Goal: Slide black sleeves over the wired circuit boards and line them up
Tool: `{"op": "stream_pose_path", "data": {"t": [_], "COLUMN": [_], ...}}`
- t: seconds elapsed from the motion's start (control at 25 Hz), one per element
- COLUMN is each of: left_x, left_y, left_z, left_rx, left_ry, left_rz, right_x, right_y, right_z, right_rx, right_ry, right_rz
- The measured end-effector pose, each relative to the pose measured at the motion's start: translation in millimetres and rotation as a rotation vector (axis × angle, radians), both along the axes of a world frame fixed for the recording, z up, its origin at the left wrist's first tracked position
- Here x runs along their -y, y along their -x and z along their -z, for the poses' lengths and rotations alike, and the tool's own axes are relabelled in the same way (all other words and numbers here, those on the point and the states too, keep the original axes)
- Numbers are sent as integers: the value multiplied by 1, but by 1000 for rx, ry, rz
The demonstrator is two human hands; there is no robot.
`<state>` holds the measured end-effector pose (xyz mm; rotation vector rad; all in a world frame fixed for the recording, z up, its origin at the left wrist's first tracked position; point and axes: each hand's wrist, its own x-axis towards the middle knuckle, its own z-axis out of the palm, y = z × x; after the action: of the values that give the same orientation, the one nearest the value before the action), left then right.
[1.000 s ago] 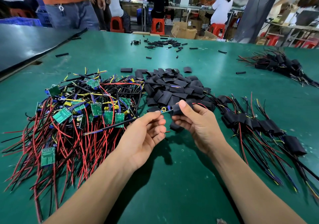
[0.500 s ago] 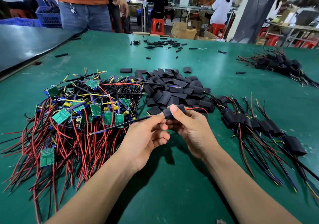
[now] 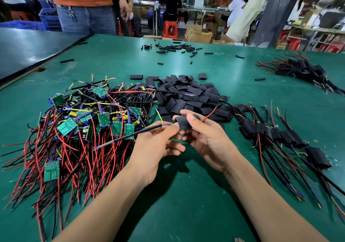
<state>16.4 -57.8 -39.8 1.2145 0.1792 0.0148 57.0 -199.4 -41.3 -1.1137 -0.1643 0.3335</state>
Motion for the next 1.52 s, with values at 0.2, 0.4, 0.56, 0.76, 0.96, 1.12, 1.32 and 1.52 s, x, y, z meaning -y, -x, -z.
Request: {"op": "stream_pose_path", "data": {"t": [0.2, 0.4, 0.56, 0.76, 0.96, 1.12, 1.32, 1.52], "left_x": [-1, -2, -2, -2, -9, -10, -11, -10], "left_y": [-1, -1, -2, -1, -1, -1, 0, -1], "left_z": [3, 5, 5, 1, -5, -7, -7, -5], "left_rx": [63, 55, 41, 54, 83, 124, 100, 48], "left_ry": [-100, -129, -134, -96, -7, -3, -9, -48], "left_rz": [-63, -46, -62, -65, -24, -30, -38, -52], "right_x": [-3, -8, -12, -3, 4, -12, -2, 42], "right_y": [-1, 1, 3, 1, 6, 14, 2, -18], "right_z": [1, 4, 4, -2, -13, -13, -19, -16], "right_rx": [-12, -8, -16, -82, -226, -231, -299, -418], "right_ry": [14, 11, 26, 97, 67, -82, -400, -370], "right_rz": [9, 8, 5, -11, -155, -149, 378, 836]}}
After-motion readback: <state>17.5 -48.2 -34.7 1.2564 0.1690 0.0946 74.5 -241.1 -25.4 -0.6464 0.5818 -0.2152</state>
